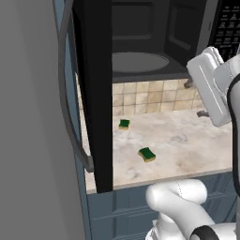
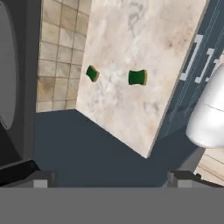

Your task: Place the sponge inside the microwave to prepare for sanitizing.

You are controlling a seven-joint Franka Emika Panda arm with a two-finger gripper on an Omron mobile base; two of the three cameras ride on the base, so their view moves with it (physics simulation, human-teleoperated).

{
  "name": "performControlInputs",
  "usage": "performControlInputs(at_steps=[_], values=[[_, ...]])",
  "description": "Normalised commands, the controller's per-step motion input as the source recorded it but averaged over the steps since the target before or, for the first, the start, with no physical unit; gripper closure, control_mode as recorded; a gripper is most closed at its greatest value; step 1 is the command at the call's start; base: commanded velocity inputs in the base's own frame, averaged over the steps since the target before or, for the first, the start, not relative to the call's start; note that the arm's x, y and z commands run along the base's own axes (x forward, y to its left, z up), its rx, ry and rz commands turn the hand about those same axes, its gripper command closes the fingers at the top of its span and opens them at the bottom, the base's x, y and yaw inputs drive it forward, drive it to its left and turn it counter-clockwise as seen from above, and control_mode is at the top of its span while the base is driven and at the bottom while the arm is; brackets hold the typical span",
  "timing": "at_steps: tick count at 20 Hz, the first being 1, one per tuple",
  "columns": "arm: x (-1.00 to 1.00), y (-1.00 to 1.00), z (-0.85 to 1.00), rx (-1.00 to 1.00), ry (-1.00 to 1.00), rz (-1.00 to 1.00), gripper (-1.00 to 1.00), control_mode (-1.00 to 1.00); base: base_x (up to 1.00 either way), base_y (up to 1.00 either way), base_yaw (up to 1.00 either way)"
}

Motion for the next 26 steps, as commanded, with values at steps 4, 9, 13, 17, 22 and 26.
performControlInputs(at_steps=[4,9,13,17,22,26], values=[[0.29,-0.61,-0.71,-0.35,-0.02,0.35,-1.0,-1.0,0.0,0.0,0.0],[0.25,-0.46,-0.44,-0.49,0.01,0.42,-1.0,-1.0,0.0,0.0,0.0],[0.28,-0.35,-0.39,-0.53,0.06,0.52,-1.0,-1.0,0.0,0.0,0.0],[0.34,-0.11,-0.59,-0.55,0.05,0.46,-1.0,-1.0,0.0,0.0,0.0],[0.18,0.0,-0.52,-0.2,-0.04,0.2,-1.0,-1.0,0.0,0.0,0.0],[0.21,0.11,-0.24,0.08,-0.04,0.08,-1.0,-1.0,0.0,0.0,0.0]])
